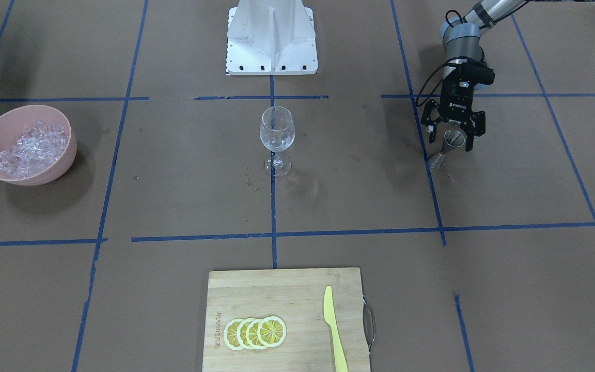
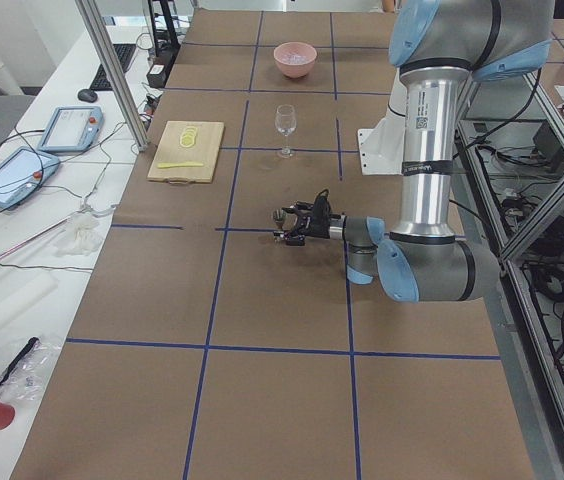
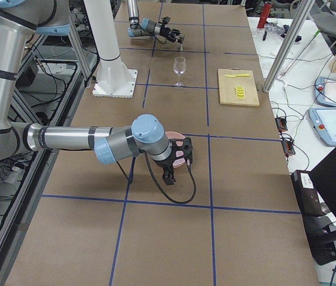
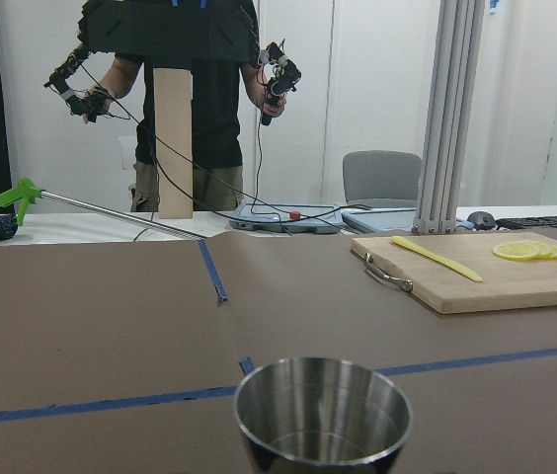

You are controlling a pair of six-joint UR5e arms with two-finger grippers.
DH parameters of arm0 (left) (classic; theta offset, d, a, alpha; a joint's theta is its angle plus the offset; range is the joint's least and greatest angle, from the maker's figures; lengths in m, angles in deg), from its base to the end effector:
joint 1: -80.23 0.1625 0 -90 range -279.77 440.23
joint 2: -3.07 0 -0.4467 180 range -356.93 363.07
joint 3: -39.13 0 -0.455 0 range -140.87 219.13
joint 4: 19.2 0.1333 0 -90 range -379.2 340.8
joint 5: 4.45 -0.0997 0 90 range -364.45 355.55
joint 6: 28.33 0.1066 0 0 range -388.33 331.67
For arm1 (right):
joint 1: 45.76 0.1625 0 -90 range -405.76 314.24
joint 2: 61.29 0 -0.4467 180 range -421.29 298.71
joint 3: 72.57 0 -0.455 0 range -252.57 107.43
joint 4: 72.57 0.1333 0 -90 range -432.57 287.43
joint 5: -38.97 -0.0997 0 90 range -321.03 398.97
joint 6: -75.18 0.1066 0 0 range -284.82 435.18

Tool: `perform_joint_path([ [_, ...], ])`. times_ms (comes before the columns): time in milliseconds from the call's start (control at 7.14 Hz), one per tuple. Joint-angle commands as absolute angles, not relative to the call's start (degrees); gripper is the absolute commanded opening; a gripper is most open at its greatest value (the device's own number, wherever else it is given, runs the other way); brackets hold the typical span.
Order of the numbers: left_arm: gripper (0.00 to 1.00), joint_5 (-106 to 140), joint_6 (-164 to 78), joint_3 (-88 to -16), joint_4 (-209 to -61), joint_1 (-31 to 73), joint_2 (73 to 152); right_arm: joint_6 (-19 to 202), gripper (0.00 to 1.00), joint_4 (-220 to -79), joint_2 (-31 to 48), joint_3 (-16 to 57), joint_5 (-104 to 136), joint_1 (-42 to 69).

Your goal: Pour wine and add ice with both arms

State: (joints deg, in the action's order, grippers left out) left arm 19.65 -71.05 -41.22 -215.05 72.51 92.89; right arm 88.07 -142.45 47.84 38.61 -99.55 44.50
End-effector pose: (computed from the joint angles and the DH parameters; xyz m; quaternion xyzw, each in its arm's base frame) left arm 0.4444 -0.2930 0.5832 0.6108 0.3852 -0.1904 0.6651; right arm 0.0554 -0.4270 0.5960 0.1299 -0.4200 0.0240 0.8978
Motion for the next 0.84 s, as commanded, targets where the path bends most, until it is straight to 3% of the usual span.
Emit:
perform_joint_path([
  [0, 1.00, 16.21, -70.17, -45.57, -215.99, 72.23, 92.45, 88.19, 1.00, -142.45, 47.78, 38.53, -99.55, 44.50],
  [420, 1.00, 23.19, -62.35, -48.85, -218.72, 64.63, 91.93, 88.37, 1.00, -142.45, 47.69, 38.44, -99.55, 44.50],
  [700, 1.00, 41.25, -62.17, -48.85, -209.56, 49.20, 91.75, 88.63, 1.00, -142.45, 47.61, 38.35, -99.55, 44.50],
])
